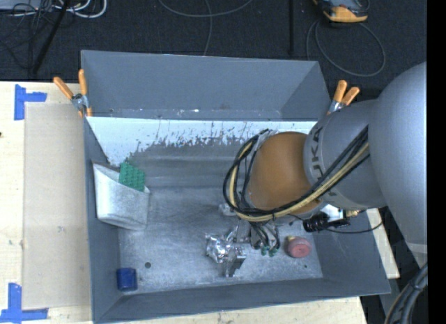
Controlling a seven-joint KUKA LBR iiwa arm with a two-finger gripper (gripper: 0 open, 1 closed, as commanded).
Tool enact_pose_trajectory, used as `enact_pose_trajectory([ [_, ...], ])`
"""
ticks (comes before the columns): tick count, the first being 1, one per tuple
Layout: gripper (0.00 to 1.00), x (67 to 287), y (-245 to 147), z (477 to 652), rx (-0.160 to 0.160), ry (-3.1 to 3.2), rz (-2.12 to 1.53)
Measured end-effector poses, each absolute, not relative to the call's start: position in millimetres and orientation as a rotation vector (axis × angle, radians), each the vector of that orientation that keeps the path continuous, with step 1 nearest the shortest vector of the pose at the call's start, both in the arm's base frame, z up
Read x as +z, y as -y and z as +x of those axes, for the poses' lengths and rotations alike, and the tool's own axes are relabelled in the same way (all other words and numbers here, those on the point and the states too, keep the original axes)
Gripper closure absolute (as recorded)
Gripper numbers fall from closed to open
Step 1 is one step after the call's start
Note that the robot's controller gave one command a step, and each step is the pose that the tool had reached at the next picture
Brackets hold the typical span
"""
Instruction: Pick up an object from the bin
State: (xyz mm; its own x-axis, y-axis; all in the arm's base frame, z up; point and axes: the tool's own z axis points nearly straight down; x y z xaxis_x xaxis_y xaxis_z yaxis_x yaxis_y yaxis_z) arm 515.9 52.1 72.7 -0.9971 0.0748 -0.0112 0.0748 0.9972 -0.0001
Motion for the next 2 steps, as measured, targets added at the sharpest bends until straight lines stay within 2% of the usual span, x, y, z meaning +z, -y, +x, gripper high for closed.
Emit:
enact_pose_trajectory([
  [1,1.0,76,-53,518.5,0.004,-3.121,0.116],
  [2,1.0,245,-58,516.2,0.003,-3.129,0.186],
])
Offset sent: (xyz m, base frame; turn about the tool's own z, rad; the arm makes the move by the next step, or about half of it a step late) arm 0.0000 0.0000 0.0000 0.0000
